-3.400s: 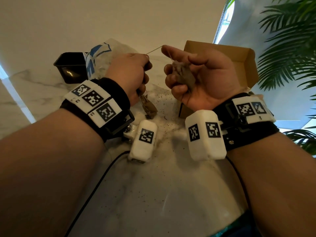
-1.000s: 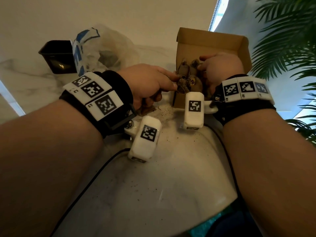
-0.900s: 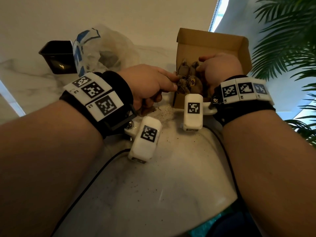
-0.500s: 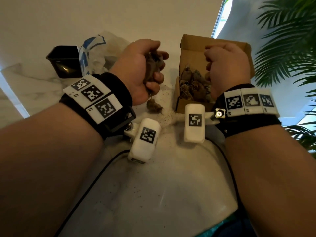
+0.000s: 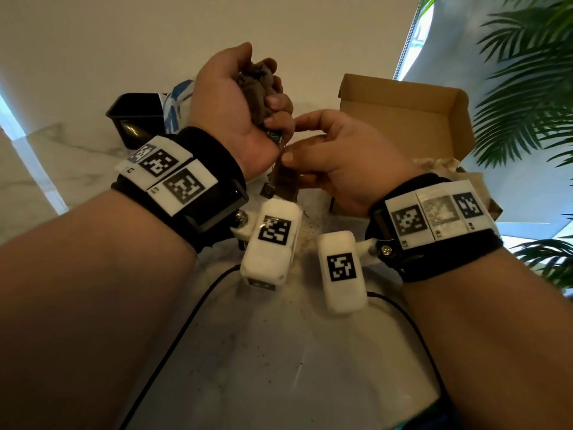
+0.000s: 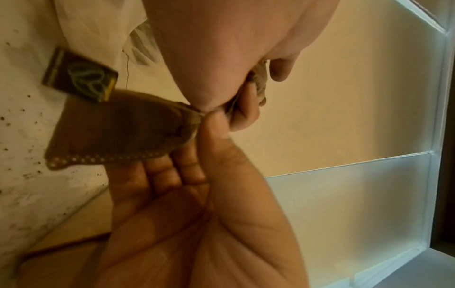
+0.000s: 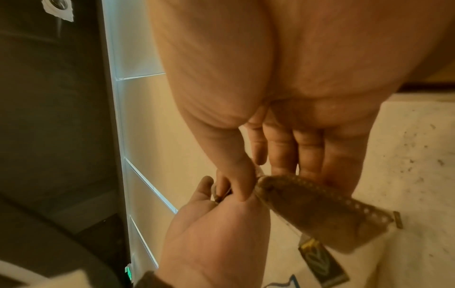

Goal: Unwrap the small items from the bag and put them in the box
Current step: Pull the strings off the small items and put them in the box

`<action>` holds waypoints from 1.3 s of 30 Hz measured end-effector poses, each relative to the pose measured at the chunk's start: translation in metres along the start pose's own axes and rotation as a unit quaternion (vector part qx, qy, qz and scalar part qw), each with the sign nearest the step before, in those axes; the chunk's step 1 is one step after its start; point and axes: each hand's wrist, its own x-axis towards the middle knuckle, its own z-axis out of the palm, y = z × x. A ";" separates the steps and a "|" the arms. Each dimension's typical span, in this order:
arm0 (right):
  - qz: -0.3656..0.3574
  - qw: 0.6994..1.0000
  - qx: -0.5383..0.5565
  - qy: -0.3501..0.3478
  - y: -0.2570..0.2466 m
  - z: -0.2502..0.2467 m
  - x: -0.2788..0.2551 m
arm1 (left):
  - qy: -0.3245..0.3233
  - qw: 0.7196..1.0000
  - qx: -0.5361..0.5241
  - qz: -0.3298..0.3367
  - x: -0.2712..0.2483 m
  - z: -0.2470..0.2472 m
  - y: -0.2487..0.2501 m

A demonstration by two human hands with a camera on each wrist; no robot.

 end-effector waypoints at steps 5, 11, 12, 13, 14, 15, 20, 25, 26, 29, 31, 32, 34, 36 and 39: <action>0.033 0.998 -0.045 -0.006 0.000 0.003 -0.002 | 0.016 1.000 -0.007 0.006 0.001 0.000 0.001; 0.042 0.999 0.032 0.006 -0.002 0.000 -0.002 | 0.091 0.996 0.012 0.017 0.004 -0.001 0.001; 0.043 0.998 0.047 0.007 -0.004 -0.002 -0.003 | 0.110 0.993 0.020 0.019 0.005 -0.002 0.001; 0.043 0.997 0.058 0.013 -0.005 -0.003 -0.003 | 0.127 0.991 0.031 0.018 0.007 -0.003 0.000; 0.042 0.996 0.070 0.022 -0.006 -0.004 -0.002 | 0.139 0.989 0.044 0.013 0.007 -0.004 -0.001; 0.040 0.995 0.088 0.032 -0.006 -0.006 -0.002 | 0.145 0.988 0.054 0.006 0.008 -0.004 -0.001; 0.026 0.984 0.169 0.050 -0.007 -0.009 -0.001 | 0.157 0.985 0.075 -0.008 0.005 -0.002 -0.006; -0.007 0.962 0.257 0.094 -0.011 -0.016 0.000 | 0.172 0.977 0.118 -0.038 0.007 -0.007 -0.009; -0.014 0.957 0.272 0.101 -0.011 -0.018 0.000 | 0.172 0.975 0.134 -0.044 0.007 -0.008 -0.010; -0.038 0.943 0.309 0.116 -0.011 -0.021 0.001 | 0.176 0.967 0.171 -0.063 0.006 -0.007 -0.012; -0.053 0.932 0.338 0.121 -0.011 -0.022 0.001 | 0.178 0.963 0.186 -0.077 0.005 -0.008 -0.013; -0.060 0.925 0.353 0.124 -0.012 -0.023 0.001 | 0.174 0.960 0.202 -0.088 0.005 -0.009 -0.013; -0.070 0.912 0.384 0.129 -0.014 -0.025 0.001 | 0.155 0.949 0.251 -0.113 0.005 -0.011 -0.014; -0.081 0.897 0.413 0.137 -0.015 -0.027 0.001 | 0.135 0.936 0.297 -0.136 0.004 -0.011 -0.016; -0.098 0.883 0.434 0.151 -0.014 -0.030 0.002 | 0.120 0.918 0.342 -0.161 0.001 -0.010 -0.020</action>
